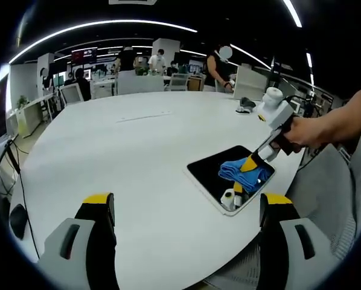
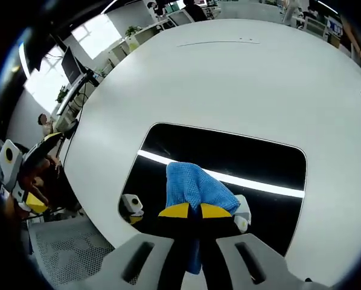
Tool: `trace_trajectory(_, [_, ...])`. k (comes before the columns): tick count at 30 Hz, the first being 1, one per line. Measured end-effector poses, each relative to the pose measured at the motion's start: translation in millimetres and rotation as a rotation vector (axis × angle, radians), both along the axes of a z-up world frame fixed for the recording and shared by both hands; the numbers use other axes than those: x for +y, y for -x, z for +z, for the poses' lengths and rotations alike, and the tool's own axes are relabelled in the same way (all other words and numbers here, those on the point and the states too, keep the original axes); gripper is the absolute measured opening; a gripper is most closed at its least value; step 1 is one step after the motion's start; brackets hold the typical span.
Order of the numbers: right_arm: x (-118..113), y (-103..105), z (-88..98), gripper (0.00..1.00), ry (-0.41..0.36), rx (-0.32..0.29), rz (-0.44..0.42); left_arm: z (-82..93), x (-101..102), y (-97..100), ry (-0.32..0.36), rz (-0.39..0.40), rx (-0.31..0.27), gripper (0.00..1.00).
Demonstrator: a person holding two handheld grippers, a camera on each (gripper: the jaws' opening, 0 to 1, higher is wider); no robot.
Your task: Wipe the mirror surface with the cleaning cloth until all visible marks leave the cleaned area.
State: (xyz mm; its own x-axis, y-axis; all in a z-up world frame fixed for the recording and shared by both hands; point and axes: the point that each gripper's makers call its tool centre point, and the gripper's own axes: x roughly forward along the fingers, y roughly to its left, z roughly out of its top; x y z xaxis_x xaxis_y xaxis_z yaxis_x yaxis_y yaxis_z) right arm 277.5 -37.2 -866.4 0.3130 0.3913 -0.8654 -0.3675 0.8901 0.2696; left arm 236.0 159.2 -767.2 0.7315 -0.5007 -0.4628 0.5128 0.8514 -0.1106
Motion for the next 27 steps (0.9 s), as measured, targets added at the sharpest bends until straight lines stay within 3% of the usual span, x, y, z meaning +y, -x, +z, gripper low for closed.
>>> trace_trajectory(12, [1.6,-24.2,-0.2,0.0,0.02,0.0,-0.008,-3.0,-2.8,2.1,0.008,0.001,0.006,0.99])
trace_trajectory(27, [2.2,-48.6,-0.2,0.0,0.057,-0.043,0.004,-4.4,1.7,3.1,0.016,0.014,0.016,0.99])
